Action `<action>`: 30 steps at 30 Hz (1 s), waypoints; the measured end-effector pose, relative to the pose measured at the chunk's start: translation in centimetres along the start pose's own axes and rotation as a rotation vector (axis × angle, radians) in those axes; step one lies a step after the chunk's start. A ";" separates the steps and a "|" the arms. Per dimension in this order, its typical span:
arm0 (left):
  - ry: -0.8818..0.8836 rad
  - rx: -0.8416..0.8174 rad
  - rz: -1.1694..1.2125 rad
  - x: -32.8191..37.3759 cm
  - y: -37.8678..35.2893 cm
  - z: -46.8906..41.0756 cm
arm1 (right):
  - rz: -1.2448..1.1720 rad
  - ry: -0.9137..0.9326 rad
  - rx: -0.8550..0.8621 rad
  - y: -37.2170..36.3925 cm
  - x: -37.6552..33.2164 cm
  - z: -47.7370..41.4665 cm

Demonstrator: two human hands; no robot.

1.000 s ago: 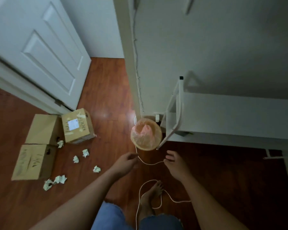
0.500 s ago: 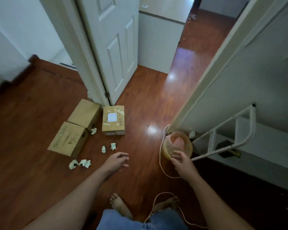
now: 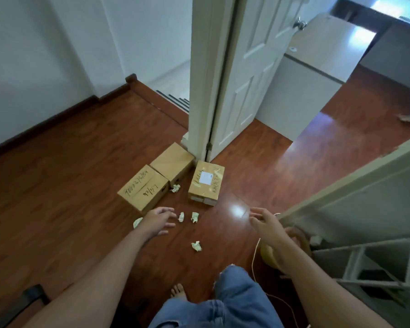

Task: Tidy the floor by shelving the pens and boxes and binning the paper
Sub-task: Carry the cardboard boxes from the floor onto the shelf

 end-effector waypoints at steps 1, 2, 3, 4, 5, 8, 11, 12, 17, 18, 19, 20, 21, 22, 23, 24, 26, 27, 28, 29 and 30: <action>0.001 -0.003 0.019 0.1 0.4 -0.2 | 0.026 0.019 -0.020 -0.2 -0.8 -1.1; 0.002 -0.005 0.036 0.2 0.7 -0.5 | 0.045 0.031 -0.036 -0.5 -1.3 -2.3; 0.008 -0.008 0.054 0.4 0.9 -0.7 | 0.056 0.041 -0.050 -0.7 -1.8 -3.4; 0.013 -0.011 0.067 0.6 1.1 -1.0 | 0.060 0.046 -0.062 -1.0 -2.3 -4.5; 0.017 -0.011 0.081 0.8 1.2 -1.3 | 0.067 0.052 -0.071 -1.2 -2.6 -5.6; 0.035 -0.001 0.127 1.8 1.5 -2.9 | 0.092 0.054 -0.118 -1.7 -3.2 -9.7; 0.069 0.016 0.172 2.8 1.7 -5.6 | 0.114 0.039 -0.168 -1.8 -3.5 -13.7; 0.086 0.025 0.195 3.3 1.7 -7.0 | 0.120 0.031 -0.187 -1.7 -3.5 -15.7; 0.166 0.047 0.273 6.4 0.9 -11.5 | 0.132 -0.032 -0.252 -1.4 -3.2 -24.4; 0.184 0.049 0.280 7.4 0.6 -12.4 | 0.141 -0.047 -0.265 -1.4 -3.0 -26.5; 0.195 0.056 0.298 8.8 0.2 -13.8 | 0.157 -0.051 -0.289 -1.4 -2.9 -29.2; 0.199 0.067 0.310 10.1 0.0 -14.6 | 0.170 -0.054 -0.310 -1.5 -2.7 -31.3; 0.201 0.079 0.328 11.4 -0.3 -15.5 | 0.180 -0.058 -0.318 -1.6 -2.8 -33.3; 0.205 0.090 0.348 12.7 -0.6 -16.5 | 0.193 -0.063 -0.334 -1.8 -2.6 -35.5; 0.203 0.096 0.369 14.1 -0.9 -17.7 | 0.216 -0.066 -0.349 -2.0 -2.4 -37.6; 0.202 0.099 0.381 15.2 -1.1 -18.8 | 0.245 -0.071 -0.369 -2.3 -2.0 -39.4; 0.213 0.094 0.403 17.0 -1.7 -21.9 | 0.294 -0.062 -0.414 -3.6 -0.8 -43.1; 0.216 0.090 0.406 17.4 -2.1 -24.1 | 0.311 -0.068 -0.437 -4.5 0.2 -45.0; 0.211 0.089 0.405 17.8 -2.5 -26.4 | 0.327 -0.073 -0.457 -5.5 1.5 -46.8; 0.213 0.083 0.404 17.8 -3.0 -29.0 | 0.348 -0.065 -0.489 -6.8 2.9 -48.6; 0.228 0.084 0.411 17.2 -3.7 -31.8 | 0.384 -0.052 -0.538 -8.3 5.0 -50.4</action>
Point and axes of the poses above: each hand's wrist, its own z-axis away from the middle knuckle, its own y-axis out of the back of the hand, x = y × z, the point moved 5 cm from there along -z, towards the middle knuckle, and after that the axes turned 14 degrees about y, right-handed, at the moved point
